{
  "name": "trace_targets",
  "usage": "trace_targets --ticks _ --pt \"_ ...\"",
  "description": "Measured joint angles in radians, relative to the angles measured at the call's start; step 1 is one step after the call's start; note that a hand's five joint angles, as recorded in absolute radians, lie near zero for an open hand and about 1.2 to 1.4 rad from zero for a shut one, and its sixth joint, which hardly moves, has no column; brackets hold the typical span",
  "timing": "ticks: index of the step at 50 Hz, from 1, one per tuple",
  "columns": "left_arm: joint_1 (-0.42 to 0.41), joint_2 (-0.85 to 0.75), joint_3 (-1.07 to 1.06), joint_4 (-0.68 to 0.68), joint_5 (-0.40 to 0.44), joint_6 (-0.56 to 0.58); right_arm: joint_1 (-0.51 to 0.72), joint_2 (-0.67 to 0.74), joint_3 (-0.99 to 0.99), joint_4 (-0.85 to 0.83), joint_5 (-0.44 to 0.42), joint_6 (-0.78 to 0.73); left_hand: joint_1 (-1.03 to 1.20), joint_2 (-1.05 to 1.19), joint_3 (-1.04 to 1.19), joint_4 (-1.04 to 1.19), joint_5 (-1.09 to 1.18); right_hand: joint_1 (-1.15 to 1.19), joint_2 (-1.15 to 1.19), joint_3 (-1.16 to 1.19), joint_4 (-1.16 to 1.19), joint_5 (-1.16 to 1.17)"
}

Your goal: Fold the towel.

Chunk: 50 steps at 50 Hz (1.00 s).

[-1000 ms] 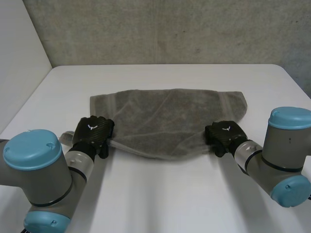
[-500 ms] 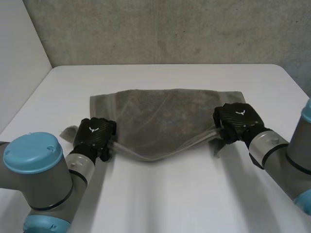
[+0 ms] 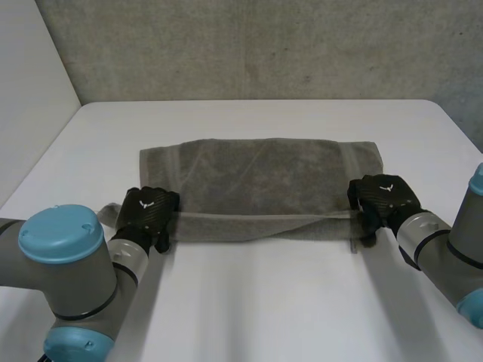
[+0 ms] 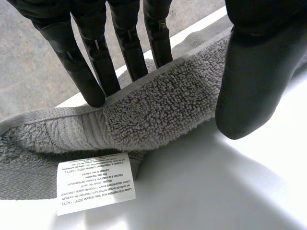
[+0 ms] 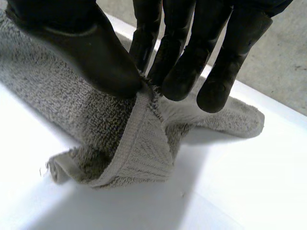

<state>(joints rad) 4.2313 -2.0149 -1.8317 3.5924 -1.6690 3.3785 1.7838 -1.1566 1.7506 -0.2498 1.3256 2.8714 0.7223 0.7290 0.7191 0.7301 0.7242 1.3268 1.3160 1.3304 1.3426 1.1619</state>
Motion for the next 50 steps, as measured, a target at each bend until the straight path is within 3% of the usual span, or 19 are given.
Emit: trace_targets --ticks 7,12,17,37,50 --pt "0.007 0.0 0.004 0.0 0.0 0.004 -0.007 0.013 -0.003 0.002 0.001 -0.03 0.002 0.001 0.001 0.0 0.005 -0.002 -0.002 -0.002 -0.004 -0.004" --pt "0.015 0.0 0.005 0.006 0.0 0.004 -0.005 0.017 -0.005 0.005 0.003 -0.034 0.002 0.0 0.001 0.0 0.004 -0.289 -0.279 -0.293 -0.295 -0.296" --pt "0.021 0.0 0.001 0.03 -0.001 0.004 -0.001 0.029 -0.011 0.01 0.003 -0.033 0.0 -0.001 0.0 -0.002 -0.002 -0.437 -0.403 -0.428 -0.44 -0.448" --pt "0.037 0.001 -0.004 0.075 0.0 0.004 -0.009 0.061 -0.046 0.08 0.004 -0.03 0.0 -0.001 0.0 -0.002 -0.01 -0.71 -0.668 -0.715 -0.736 -0.75" --pt "0.047 -0.023 0.024 0.072 0.004 0.003 -0.004 0.082 -0.066 0.132 0.003 -0.035 0.0 -0.001 -0.001 -0.002 -0.011 -0.777 -0.735 -0.773 -0.781 -0.809"
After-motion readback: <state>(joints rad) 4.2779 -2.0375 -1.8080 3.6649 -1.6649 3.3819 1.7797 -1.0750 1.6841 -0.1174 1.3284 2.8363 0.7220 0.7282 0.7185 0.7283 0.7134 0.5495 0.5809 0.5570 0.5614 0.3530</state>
